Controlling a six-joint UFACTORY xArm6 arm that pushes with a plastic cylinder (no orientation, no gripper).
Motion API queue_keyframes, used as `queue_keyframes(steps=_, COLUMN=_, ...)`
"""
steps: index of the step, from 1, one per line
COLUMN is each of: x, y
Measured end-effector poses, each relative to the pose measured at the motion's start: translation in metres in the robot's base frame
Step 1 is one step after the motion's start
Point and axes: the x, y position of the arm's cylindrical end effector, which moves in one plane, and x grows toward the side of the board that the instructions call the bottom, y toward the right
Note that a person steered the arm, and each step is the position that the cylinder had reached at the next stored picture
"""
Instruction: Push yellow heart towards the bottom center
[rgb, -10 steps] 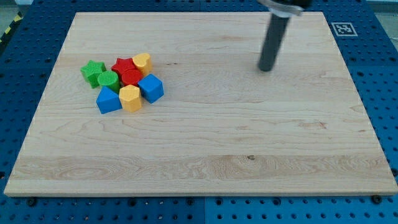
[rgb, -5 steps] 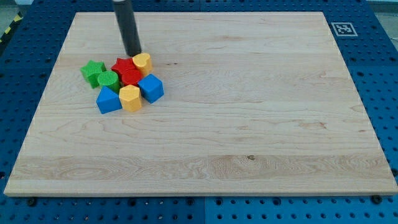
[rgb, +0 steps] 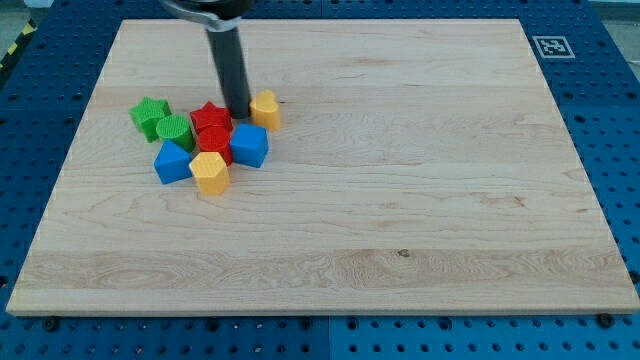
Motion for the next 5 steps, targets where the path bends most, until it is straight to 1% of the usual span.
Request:
queue_keyframes(steps=1, x=0.000, y=0.033)
queue_keyframes(steps=3, x=-0.006, y=0.123)
queue_keyframes(steps=4, x=-0.005, y=0.167)
queue_keyframes(steps=5, x=0.004, y=0.197)
